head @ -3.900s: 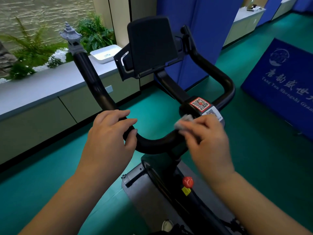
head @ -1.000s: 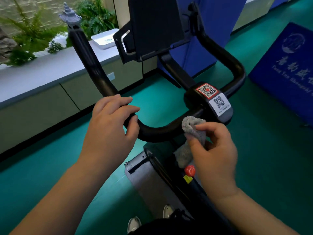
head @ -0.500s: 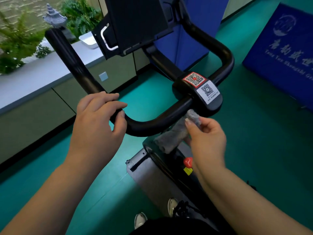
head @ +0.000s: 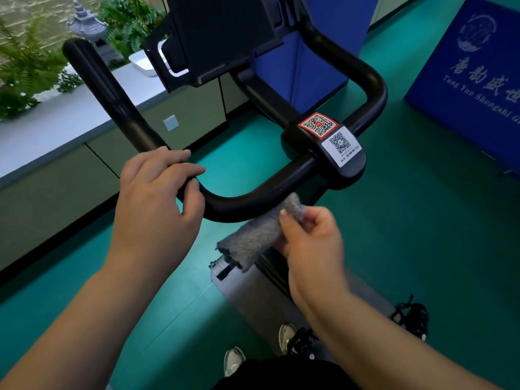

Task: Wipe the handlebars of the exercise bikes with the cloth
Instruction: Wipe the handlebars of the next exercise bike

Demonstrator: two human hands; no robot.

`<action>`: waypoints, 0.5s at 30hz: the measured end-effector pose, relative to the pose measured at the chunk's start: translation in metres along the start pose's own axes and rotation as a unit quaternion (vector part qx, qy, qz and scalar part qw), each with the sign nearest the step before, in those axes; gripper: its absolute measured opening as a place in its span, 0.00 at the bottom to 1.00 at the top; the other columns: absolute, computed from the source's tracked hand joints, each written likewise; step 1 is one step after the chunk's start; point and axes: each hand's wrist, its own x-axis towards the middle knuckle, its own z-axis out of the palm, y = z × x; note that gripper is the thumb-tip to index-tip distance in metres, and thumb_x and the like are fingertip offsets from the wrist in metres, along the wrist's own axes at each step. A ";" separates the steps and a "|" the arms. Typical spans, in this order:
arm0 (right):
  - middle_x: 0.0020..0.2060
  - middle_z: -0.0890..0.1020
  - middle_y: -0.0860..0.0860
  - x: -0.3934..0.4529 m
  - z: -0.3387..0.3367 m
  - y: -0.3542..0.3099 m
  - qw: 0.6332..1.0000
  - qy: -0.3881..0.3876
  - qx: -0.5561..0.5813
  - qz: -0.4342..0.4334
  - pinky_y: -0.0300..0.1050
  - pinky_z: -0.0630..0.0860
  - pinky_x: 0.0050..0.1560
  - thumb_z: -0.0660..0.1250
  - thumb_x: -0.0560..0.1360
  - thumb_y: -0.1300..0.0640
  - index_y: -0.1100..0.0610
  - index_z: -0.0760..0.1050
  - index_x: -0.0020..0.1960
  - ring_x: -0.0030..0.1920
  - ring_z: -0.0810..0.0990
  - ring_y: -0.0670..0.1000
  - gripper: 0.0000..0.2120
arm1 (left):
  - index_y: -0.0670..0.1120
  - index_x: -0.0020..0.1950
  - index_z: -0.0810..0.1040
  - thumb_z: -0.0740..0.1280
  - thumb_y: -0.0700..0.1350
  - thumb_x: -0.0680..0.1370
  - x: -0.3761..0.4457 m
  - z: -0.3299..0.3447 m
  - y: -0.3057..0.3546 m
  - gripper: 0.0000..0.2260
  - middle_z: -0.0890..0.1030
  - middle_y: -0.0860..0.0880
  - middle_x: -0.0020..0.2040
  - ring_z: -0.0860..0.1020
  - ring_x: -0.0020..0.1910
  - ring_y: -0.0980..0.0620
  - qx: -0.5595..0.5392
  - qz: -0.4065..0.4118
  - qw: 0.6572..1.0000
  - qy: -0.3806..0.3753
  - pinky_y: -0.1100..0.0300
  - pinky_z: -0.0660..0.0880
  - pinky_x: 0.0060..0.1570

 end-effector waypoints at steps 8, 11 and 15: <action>0.42 0.81 0.53 0.026 -0.003 -0.013 0.995 0.081 0.038 -0.032 0.59 0.78 0.57 0.68 0.75 0.65 0.56 0.72 0.46 0.45 0.80 0.52 0.07 | 0.45 0.54 0.82 0.59 0.44 0.77 0.000 -0.002 0.000 0.13 0.79 0.50 0.58 0.69 0.63 0.46 0.005 0.002 1.000 -0.005 0.72 0.51 0.66; 0.39 0.82 0.51 0.004 0.001 0.002 0.999 0.026 0.017 -0.018 0.57 0.79 0.54 0.68 0.75 0.65 0.55 0.72 0.44 0.44 0.82 0.51 0.07 | 0.45 0.54 0.82 0.60 0.44 0.77 -0.001 -0.003 -0.001 0.13 0.79 0.50 0.58 0.70 0.63 0.46 0.005 0.004 1.000 -0.005 0.72 0.51 0.66; 0.38 0.81 0.52 0.011 0.003 -0.006 0.998 0.045 0.031 -0.033 0.57 0.79 0.54 0.67 0.75 0.67 0.56 0.72 0.43 0.43 0.80 0.51 0.08 | 0.45 0.56 0.82 0.59 0.46 0.77 0.000 -0.004 -0.001 0.14 0.78 0.51 0.59 0.69 0.64 0.47 0.010 0.012 1.000 -0.014 0.73 0.50 0.66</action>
